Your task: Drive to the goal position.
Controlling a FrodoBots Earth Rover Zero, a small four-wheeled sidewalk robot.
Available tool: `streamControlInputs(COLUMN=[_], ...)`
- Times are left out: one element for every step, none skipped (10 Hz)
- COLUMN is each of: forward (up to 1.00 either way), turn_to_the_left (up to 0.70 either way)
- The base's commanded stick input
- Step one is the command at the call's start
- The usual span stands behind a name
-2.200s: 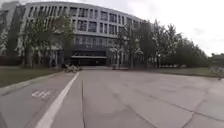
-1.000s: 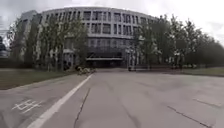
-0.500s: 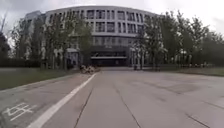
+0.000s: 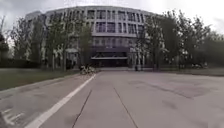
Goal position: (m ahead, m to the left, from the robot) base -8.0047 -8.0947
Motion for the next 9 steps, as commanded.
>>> streamControlInputs(forward=[0.70, 0.70, 0.70, 0.70, 0.70, 0.70, 0.70, 0.70, 0.70], turn_to_the_left=[0.00, 0.00, 0.00, 0.00, 0.00, 0.00, 0.00, 0.00, 0.00])
